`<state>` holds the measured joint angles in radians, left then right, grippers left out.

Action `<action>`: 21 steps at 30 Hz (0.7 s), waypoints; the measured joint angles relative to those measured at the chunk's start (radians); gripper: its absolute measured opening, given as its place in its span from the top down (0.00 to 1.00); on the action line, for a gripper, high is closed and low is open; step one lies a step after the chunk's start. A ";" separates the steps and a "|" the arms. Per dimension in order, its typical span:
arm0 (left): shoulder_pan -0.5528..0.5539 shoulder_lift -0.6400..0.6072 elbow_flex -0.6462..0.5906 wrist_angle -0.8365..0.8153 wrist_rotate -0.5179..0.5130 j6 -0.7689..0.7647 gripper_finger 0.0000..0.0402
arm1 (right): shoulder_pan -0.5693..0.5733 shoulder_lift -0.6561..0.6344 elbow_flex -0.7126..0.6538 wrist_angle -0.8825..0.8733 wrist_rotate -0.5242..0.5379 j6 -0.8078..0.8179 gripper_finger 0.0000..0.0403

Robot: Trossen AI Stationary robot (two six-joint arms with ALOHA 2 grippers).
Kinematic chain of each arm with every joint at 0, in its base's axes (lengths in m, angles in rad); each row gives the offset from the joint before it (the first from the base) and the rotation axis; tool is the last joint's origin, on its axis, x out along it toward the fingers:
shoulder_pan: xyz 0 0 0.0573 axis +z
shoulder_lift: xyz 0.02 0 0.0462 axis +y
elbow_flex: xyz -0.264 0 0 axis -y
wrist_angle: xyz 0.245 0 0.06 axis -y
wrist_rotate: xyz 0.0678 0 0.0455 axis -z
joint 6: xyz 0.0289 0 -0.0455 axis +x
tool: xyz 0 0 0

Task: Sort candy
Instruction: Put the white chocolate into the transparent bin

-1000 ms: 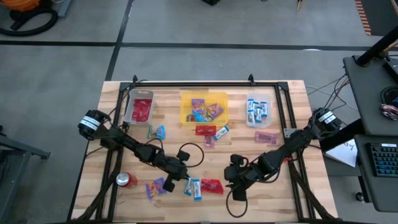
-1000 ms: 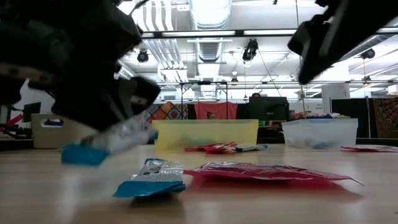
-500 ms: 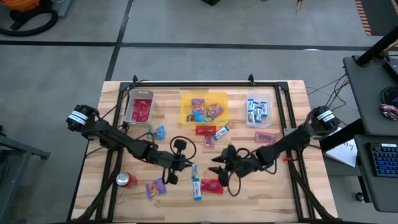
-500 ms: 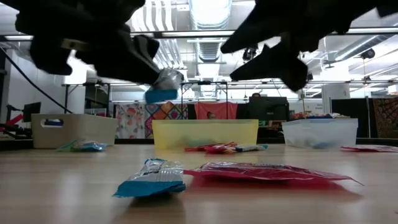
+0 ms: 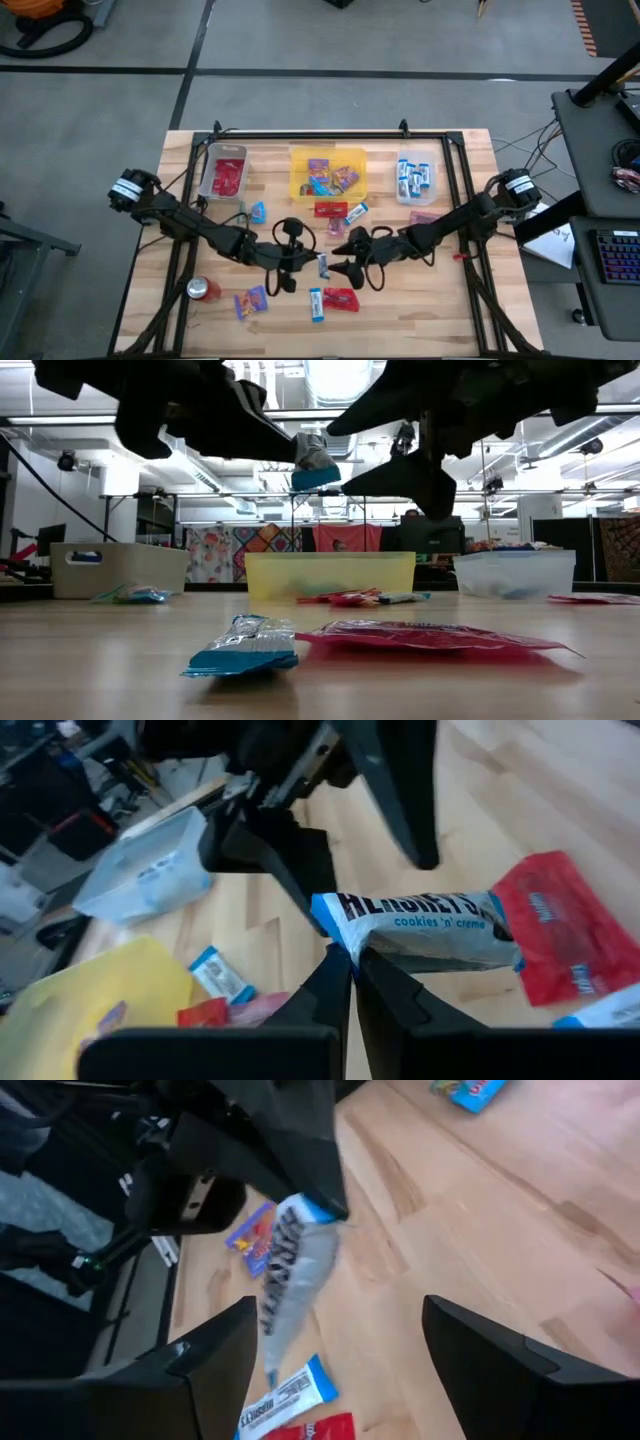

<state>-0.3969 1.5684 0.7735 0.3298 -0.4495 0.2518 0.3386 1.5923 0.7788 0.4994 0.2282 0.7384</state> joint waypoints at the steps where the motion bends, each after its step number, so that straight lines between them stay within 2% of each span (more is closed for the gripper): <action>1: 0.002 0.000 0.000 0.000 -0.008 0.001 1.00 | 0.000 0.000 0.000 0.006 -0.001 -0.017 0.33; 15: 0.016 0.001 0.001 0.132 -0.024 0.042 1.00 | -0.005 0.001 0.001 0.068 -0.002 -0.138 0.45; 21: 0.018 0.001 0.001 0.143 -0.024 0.046 1.00 | -0.006 0.001 0.001 0.073 -0.001 -0.153 0.58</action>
<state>-0.3794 1.5692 0.7742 0.4733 -0.4736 0.2978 0.3328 1.5930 0.7799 0.5729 0.2276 0.5851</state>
